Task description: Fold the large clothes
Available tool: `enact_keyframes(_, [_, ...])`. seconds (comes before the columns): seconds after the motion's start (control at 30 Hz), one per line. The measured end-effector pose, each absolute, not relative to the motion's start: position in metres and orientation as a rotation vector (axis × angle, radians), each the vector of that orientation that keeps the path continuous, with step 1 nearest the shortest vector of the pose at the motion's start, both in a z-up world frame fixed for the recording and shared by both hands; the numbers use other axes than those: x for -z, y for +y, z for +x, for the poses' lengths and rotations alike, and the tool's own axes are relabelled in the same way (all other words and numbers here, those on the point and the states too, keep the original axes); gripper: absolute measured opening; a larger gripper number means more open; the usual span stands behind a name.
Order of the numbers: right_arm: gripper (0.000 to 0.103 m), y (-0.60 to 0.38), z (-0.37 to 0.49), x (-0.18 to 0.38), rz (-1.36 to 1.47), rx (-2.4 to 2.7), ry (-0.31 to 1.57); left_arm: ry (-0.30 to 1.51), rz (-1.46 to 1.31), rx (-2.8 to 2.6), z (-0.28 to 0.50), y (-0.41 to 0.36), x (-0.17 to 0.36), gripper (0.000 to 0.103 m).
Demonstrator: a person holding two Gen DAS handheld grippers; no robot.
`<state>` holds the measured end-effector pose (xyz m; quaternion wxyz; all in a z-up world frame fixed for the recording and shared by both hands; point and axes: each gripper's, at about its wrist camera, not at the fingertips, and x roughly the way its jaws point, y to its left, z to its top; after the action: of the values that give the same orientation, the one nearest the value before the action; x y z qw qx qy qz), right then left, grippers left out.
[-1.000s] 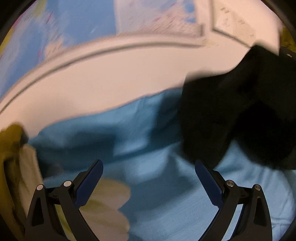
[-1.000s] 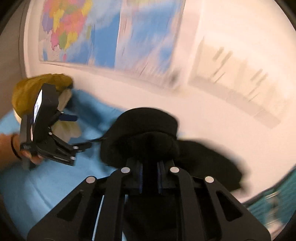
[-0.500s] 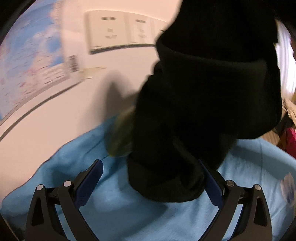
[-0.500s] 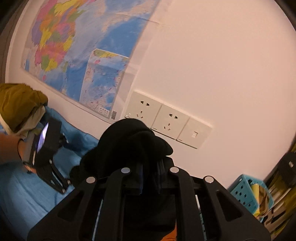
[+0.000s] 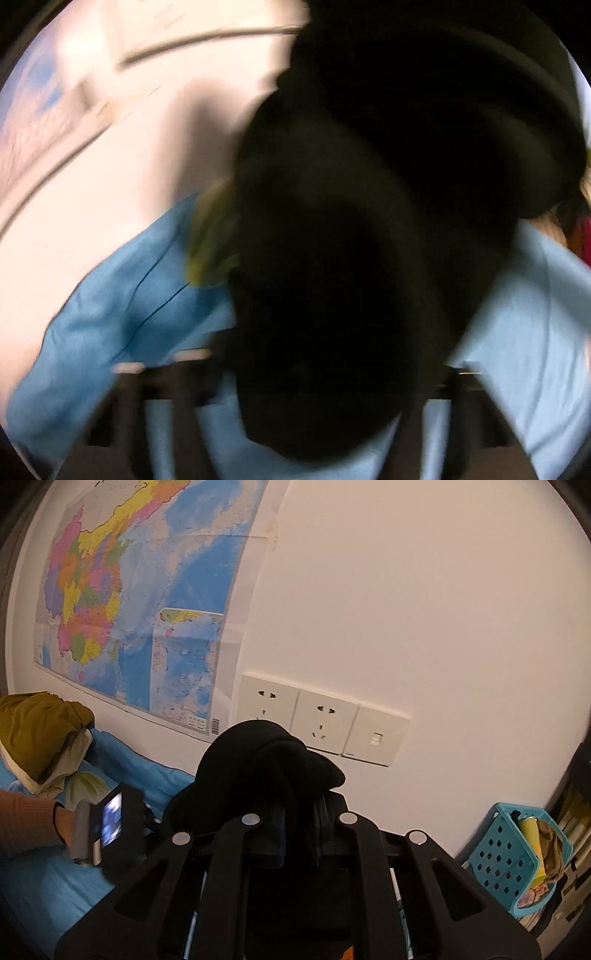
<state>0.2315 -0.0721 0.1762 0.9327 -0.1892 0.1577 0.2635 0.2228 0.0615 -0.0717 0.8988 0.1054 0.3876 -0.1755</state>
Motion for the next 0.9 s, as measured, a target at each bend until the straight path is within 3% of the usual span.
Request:
enact_keyframes(0.07, [0.010,-0.081,0.236,-0.181,-0.381,-0.498,0.315,0.788,0.075,0.326,0.237,0.087,0.053,0.009])
enact_keyframes(0.4, [0.010,-0.137,0.227,-0.322,-0.333,-0.294,0.090,0.428,-0.102,0.291,0.239,0.121,-0.143,0.002])
enact_keyframes(0.5, [0.009,-0.149,0.195,-0.369,-0.363,-0.262,0.003,0.251,-0.092,0.256,0.207,0.132,-0.195,0.000])
enact_keyframes(0.57, [0.010,-0.161,0.172,-0.392,-0.378,-0.243,-0.039,0.039,-0.124,0.173,0.159,0.161,-0.236,0.000])
enact_keyframes(0.73, [0.010,-0.178,0.116,-0.407,-0.376,-0.262,-0.101,-0.066,-0.135,0.239,0.083,0.211,-0.278,0.000])
enact_keyframes(0.8, [0.009,-0.180,0.106,-0.403,-0.360,-0.303,-0.083,-0.056,-0.118,0.331,0.054,0.211,-0.263,0.006])
enact_keyframes(0.87, [0.009,-0.178,0.096,-0.392,-0.372,-0.335,-0.087,-0.024,-0.085,0.412,0.048,0.195,-0.238,0.038])
enact_keyframes(0.9, [0.009,-0.180,0.091,-0.388,-0.356,-0.350,-0.084,-0.010,-0.053,0.432,0.059,0.159,-0.229,0.046])
